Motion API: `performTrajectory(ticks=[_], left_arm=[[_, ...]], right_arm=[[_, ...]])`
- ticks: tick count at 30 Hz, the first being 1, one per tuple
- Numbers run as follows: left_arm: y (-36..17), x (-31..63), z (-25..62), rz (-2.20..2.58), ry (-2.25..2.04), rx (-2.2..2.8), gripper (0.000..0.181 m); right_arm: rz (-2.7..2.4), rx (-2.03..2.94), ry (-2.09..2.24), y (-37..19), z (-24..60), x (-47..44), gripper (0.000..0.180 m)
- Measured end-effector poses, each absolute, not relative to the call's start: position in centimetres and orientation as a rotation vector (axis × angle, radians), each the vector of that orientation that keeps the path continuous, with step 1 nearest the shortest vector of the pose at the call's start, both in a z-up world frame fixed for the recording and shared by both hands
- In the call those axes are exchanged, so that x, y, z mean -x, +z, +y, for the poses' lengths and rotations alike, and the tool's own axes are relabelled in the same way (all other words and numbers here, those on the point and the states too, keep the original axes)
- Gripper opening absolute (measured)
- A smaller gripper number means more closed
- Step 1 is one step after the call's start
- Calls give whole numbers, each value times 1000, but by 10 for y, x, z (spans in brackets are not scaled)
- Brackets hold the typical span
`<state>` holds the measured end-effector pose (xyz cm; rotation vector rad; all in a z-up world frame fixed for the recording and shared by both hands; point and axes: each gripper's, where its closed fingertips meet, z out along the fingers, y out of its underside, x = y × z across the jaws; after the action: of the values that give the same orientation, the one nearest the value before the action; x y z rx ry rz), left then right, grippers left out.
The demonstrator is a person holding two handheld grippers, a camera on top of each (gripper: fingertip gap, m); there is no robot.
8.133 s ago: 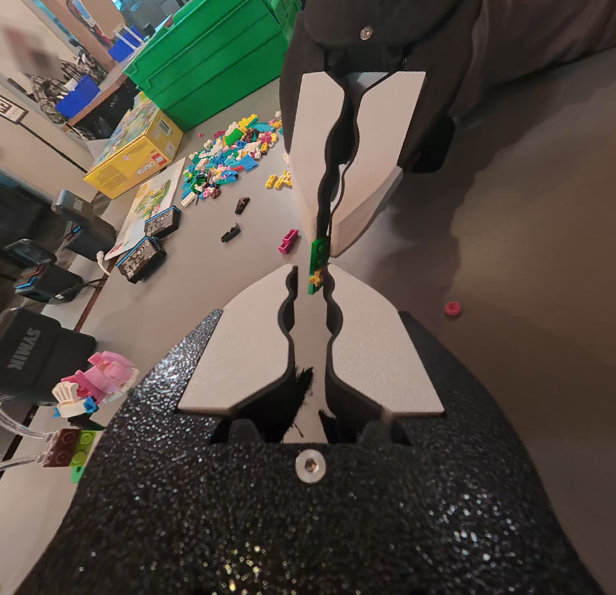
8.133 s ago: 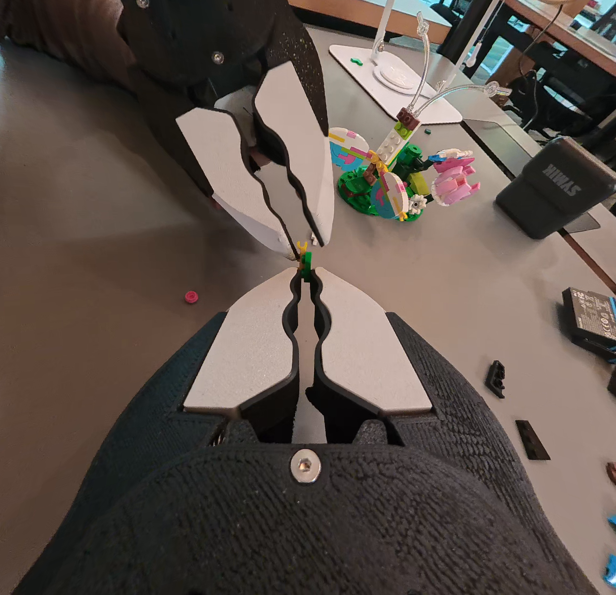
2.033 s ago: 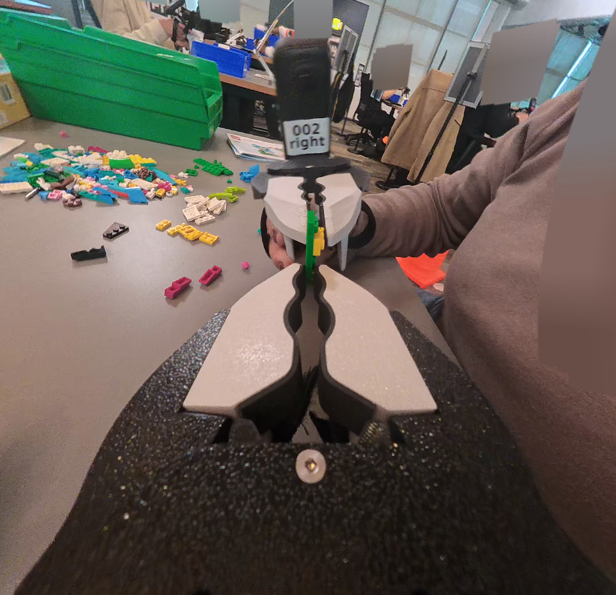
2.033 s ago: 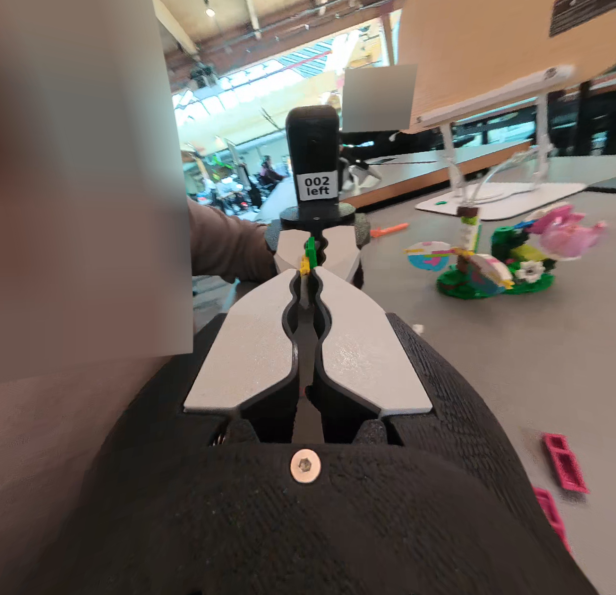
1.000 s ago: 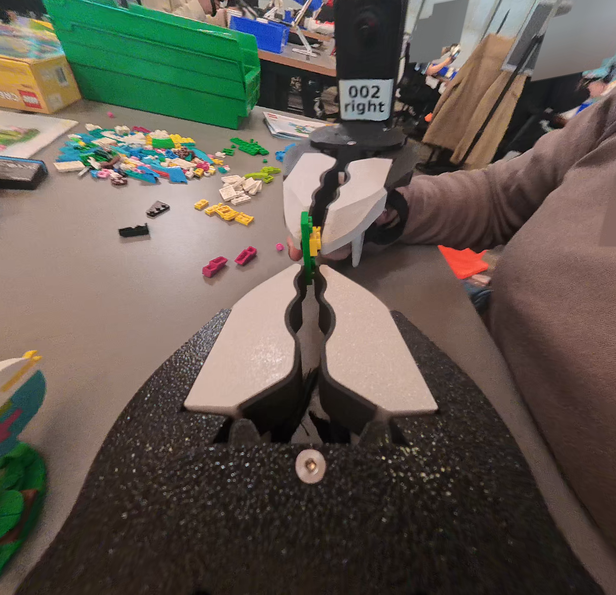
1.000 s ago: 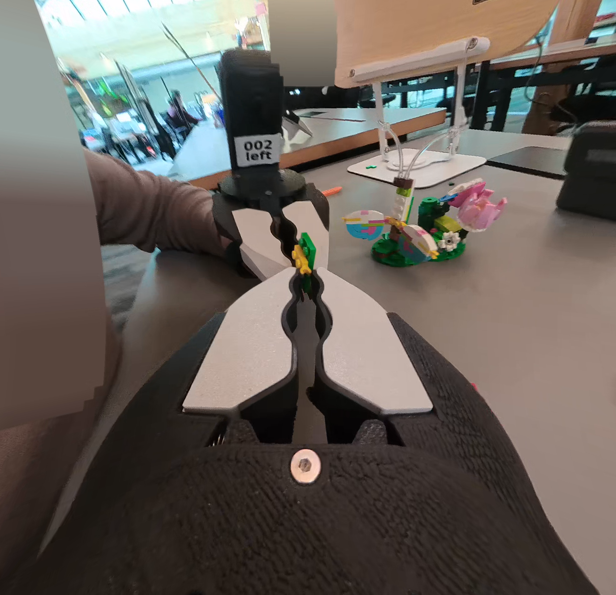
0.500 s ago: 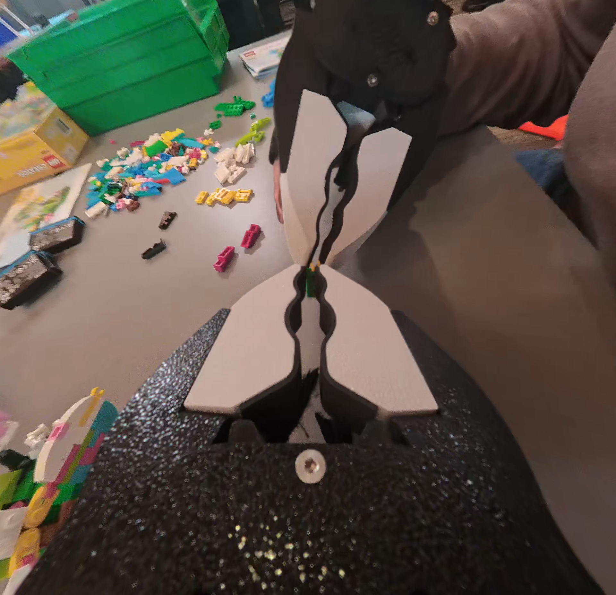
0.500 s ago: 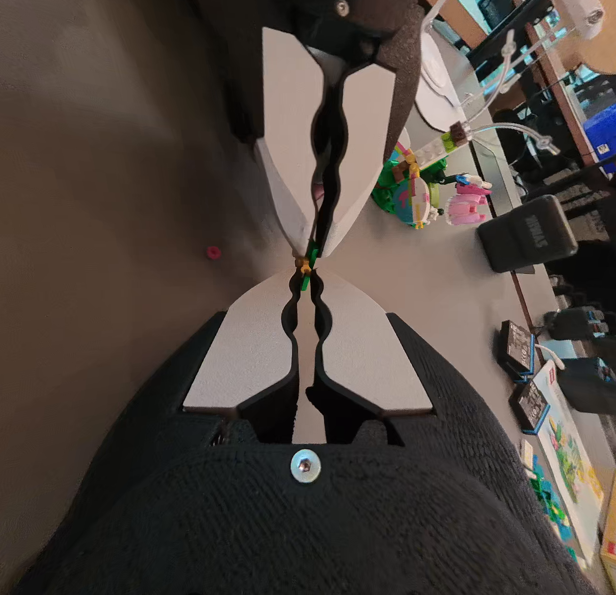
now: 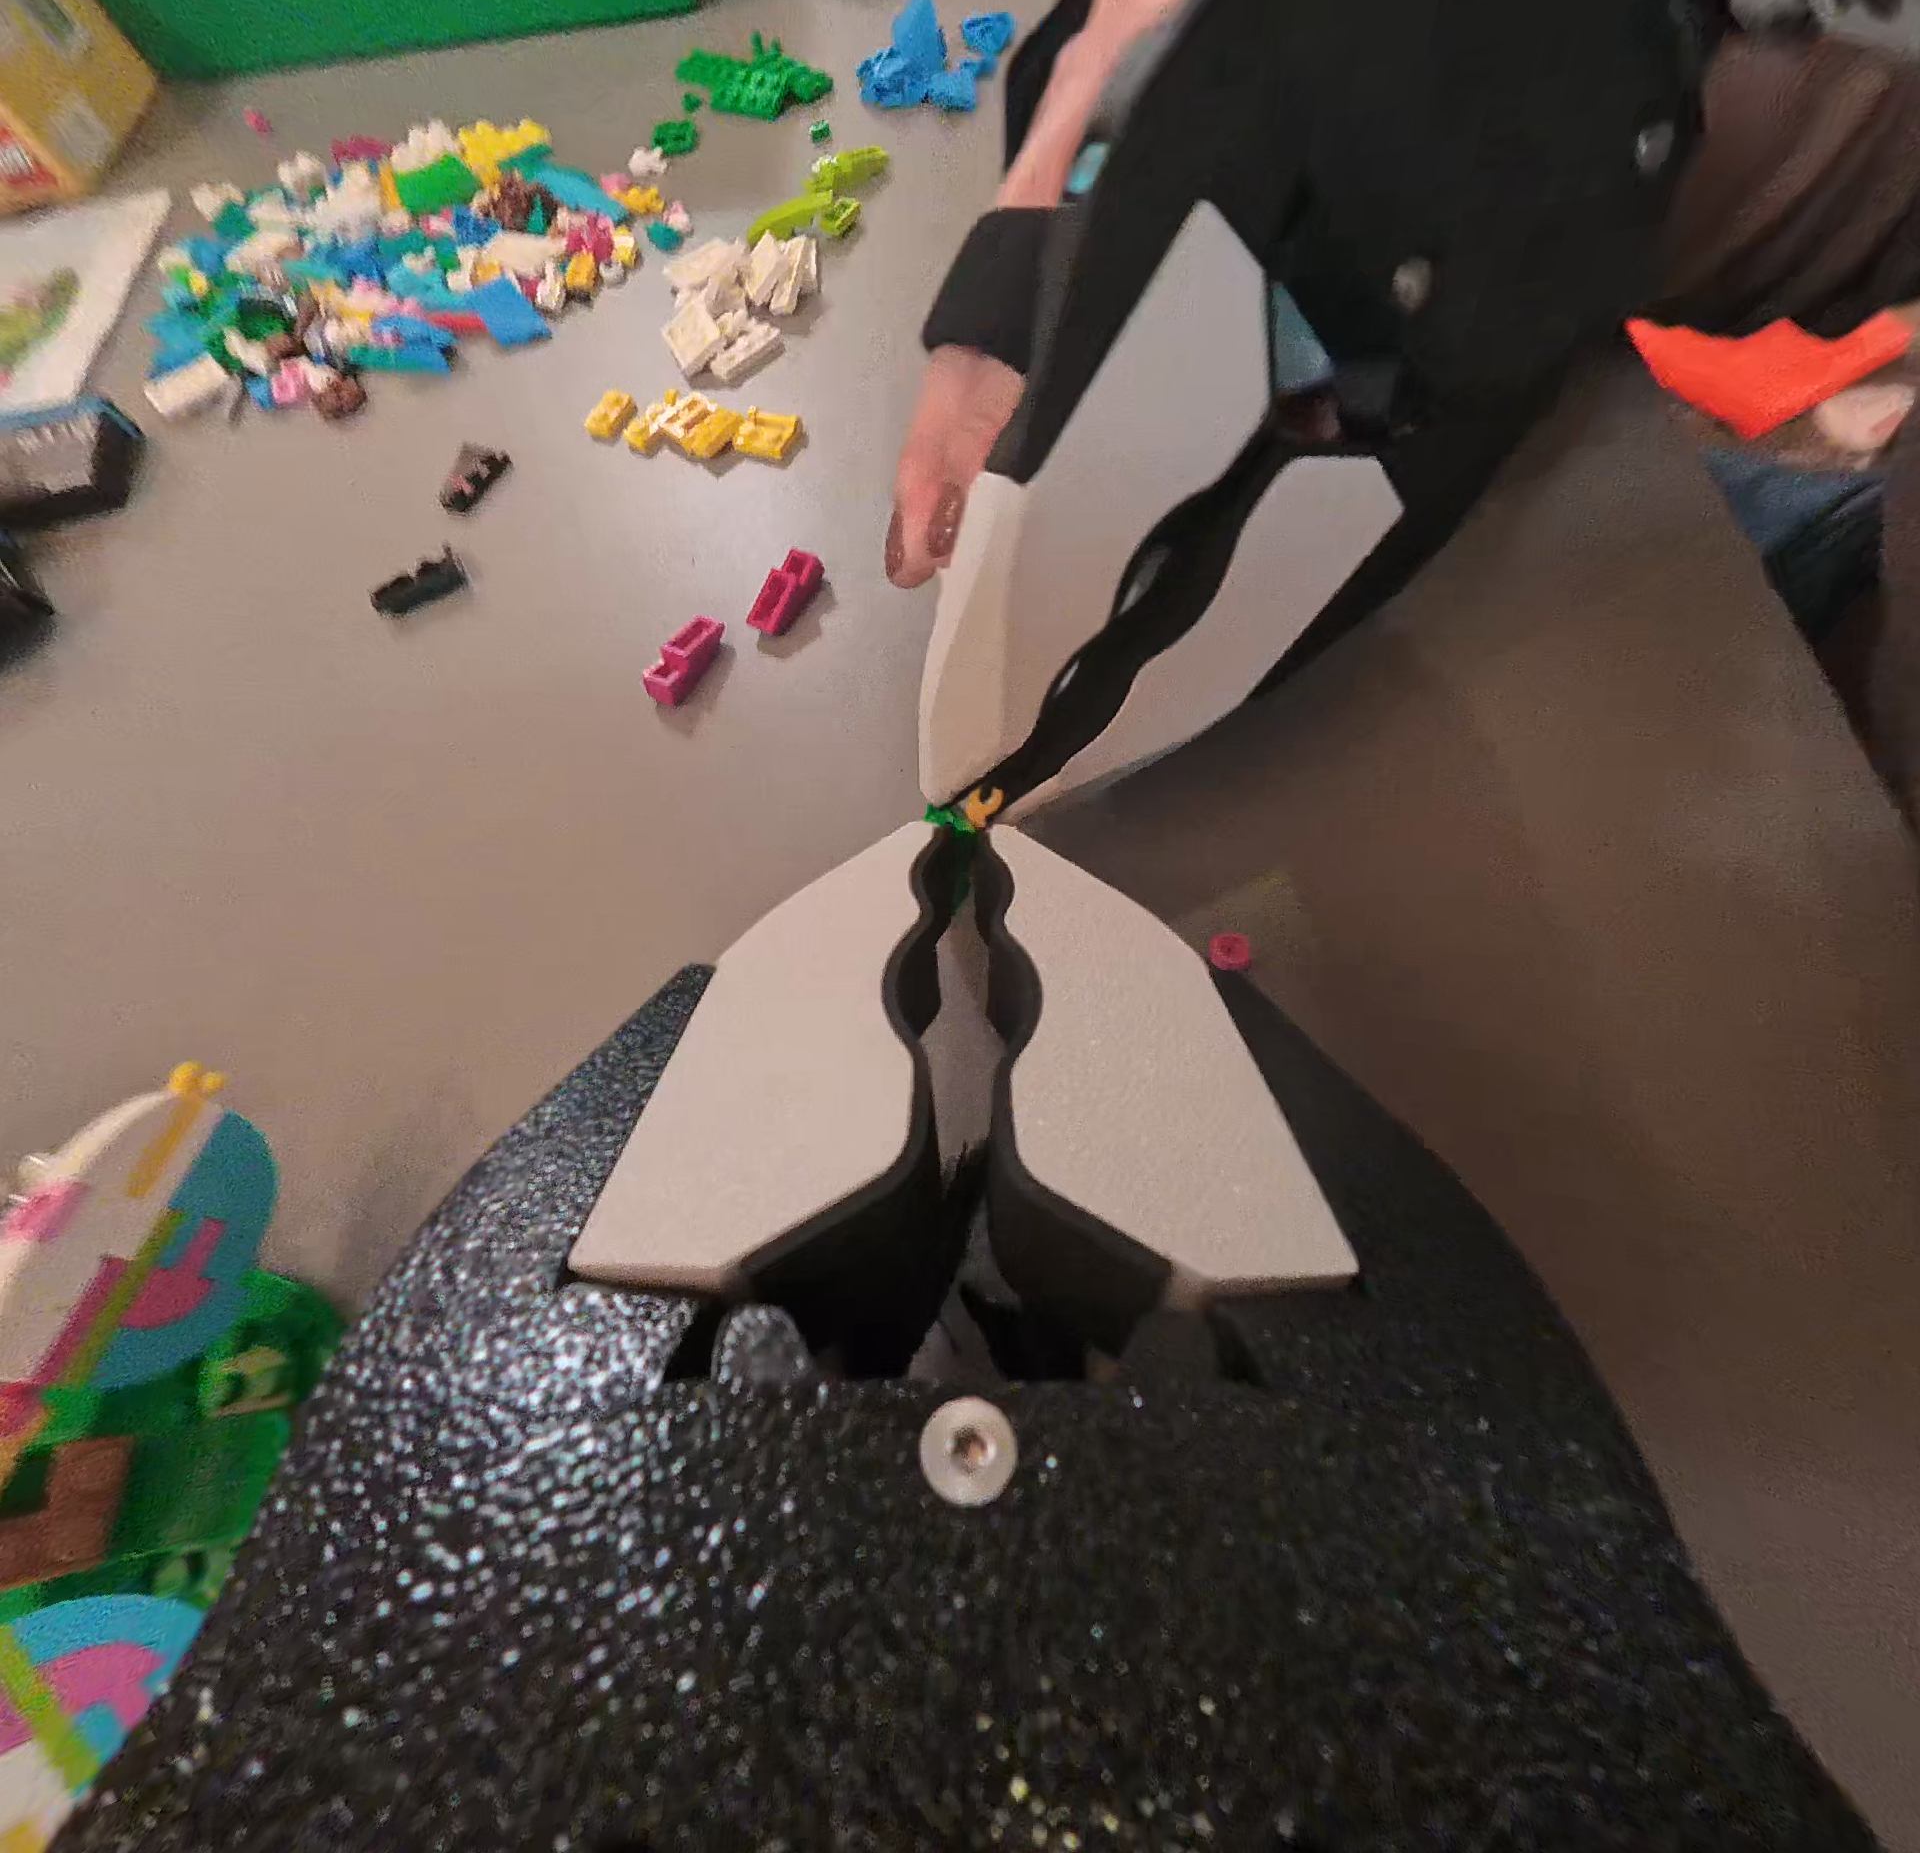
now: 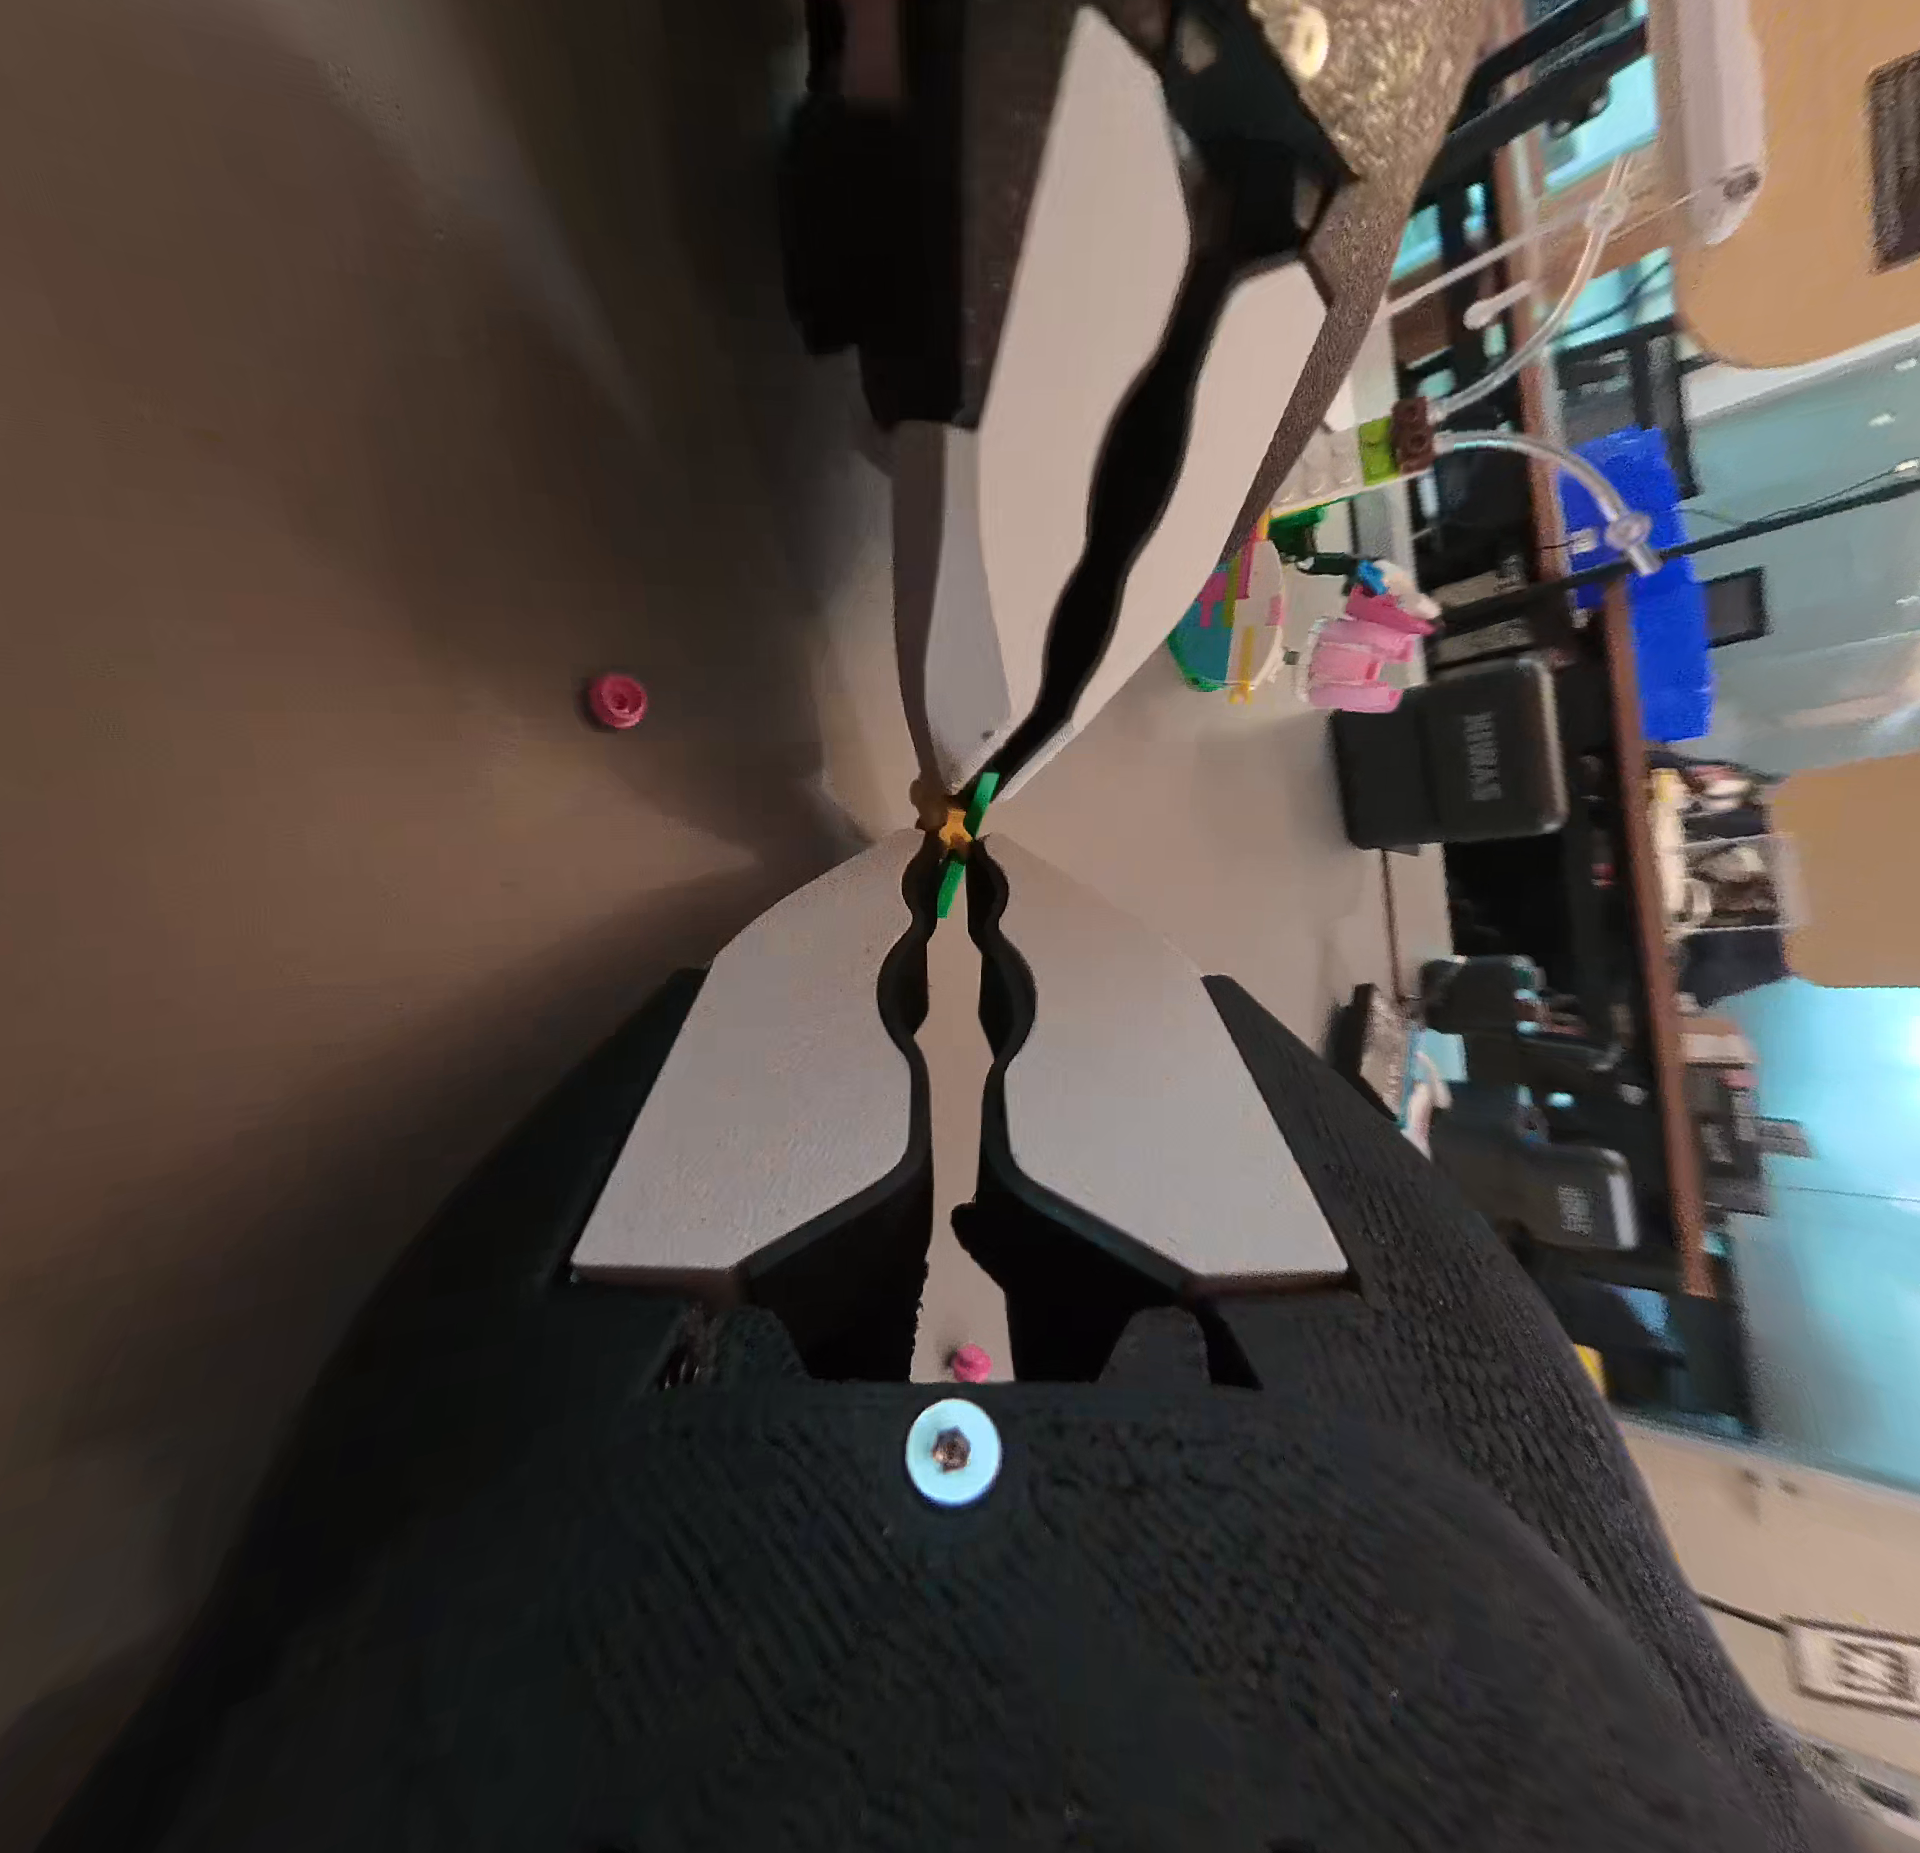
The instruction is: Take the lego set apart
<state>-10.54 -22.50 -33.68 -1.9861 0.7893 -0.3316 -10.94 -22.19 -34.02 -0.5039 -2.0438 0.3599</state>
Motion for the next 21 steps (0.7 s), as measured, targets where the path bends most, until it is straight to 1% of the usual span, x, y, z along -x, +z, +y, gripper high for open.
performTrajectory(ticks=[6,8,11,13,16,19,21], left_arm=[[-338,110,-222,691,-363,2042,4],[-339,130,-214,620,-255,2054,3],[-333,136,-214,517,-396,2055,3],[-331,132,-214,563,-340,2022,3],[-324,125,-214,637,-228,1933,3],[-310,128,-210,698,-21,1799,3],[-305,128,-211,735,69,1727,3]], right_arm=[[-1949,311,148,-342,-220,113,4],[-1945,202,147,-345,-232,109,3],[-1895,128,110,-345,-240,106,3],[-1885,208,163,-341,-231,106,4],[-1812,388,247,-320,-205,107,3],[-1708,780,206,-304,-131,102,3],[-1690,1092,190,-315,-85,91,4]])
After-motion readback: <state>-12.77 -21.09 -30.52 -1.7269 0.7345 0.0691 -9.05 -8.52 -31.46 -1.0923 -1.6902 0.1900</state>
